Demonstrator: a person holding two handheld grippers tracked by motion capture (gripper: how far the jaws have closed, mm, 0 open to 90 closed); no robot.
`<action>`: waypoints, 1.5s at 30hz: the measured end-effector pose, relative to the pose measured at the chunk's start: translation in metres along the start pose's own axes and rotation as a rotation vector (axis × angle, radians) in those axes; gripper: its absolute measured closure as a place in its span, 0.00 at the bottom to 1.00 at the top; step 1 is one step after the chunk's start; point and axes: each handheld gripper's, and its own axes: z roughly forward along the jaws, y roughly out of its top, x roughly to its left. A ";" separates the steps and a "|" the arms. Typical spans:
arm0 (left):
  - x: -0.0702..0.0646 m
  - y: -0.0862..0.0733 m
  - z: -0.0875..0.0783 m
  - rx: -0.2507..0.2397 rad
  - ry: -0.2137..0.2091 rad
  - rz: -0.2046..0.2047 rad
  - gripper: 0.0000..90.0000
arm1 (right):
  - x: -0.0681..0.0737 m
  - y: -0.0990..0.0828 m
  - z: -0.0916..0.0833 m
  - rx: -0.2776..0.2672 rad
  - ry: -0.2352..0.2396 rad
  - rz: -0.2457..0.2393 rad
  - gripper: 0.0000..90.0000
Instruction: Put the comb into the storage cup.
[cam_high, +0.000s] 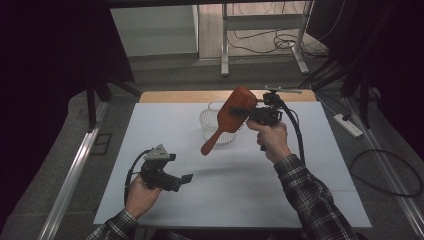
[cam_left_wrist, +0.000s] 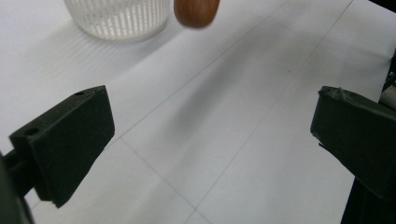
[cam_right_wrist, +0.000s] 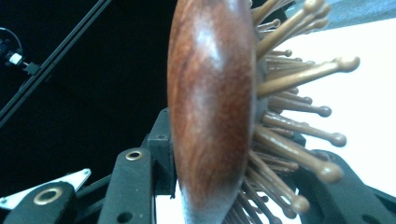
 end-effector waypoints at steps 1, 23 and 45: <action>0.000 -0.002 -0.002 -0.001 0.002 -0.006 0.00 | 0.000 0.001 0.000 -0.003 -0.003 0.001 0.61; 0.002 -0.038 -0.039 -0.022 0.039 -0.060 0.00 | -0.001 0.029 0.006 -0.055 -0.061 -0.031 0.61; 0.000 -0.060 -0.063 -0.022 0.094 -0.087 0.00 | -0.006 0.051 0.017 -0.105 -0.134 -0.051 0.61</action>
